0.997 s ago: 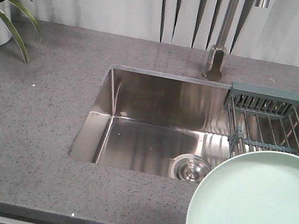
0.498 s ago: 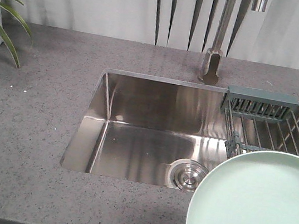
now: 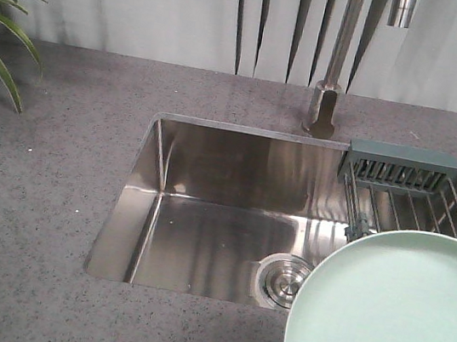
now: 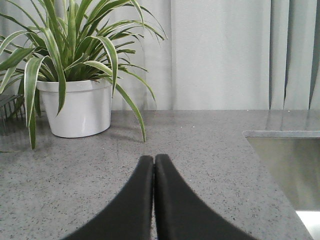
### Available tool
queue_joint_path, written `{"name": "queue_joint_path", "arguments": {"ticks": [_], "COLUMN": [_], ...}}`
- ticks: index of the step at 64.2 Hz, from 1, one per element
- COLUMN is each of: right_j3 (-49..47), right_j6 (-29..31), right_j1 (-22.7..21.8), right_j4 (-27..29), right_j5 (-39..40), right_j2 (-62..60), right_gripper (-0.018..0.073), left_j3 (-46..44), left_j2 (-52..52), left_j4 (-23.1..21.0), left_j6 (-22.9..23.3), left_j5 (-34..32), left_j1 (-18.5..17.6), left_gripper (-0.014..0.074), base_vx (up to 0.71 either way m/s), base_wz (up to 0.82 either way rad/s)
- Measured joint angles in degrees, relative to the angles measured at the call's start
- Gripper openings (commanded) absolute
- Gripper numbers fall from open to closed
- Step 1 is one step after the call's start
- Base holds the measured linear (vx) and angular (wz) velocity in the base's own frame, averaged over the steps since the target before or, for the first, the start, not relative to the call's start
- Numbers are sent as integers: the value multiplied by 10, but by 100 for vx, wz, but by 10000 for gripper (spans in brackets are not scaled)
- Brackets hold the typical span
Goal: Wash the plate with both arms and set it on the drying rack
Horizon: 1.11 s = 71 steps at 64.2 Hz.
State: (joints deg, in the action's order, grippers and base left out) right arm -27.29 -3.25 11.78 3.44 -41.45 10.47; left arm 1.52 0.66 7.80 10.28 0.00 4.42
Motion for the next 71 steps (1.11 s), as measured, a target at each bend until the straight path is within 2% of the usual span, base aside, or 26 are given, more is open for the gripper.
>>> {"name": "queue_joint_path", "arguments": {"ticks": [71], "right_j3": [0], "right_j6": [0], "right_j1": [0], "right_j4": [0], "right_j5": [0], "right_j2": [0], "right_gripper": [-5], "left_j3": [0], "left_j2": [0], "left_j4": [0], "left_j6": [0], "left_j5": [3], "left_j1": [0], "left_gripper": [-6], "base_vx": [5], "base_wz": [-1]}}
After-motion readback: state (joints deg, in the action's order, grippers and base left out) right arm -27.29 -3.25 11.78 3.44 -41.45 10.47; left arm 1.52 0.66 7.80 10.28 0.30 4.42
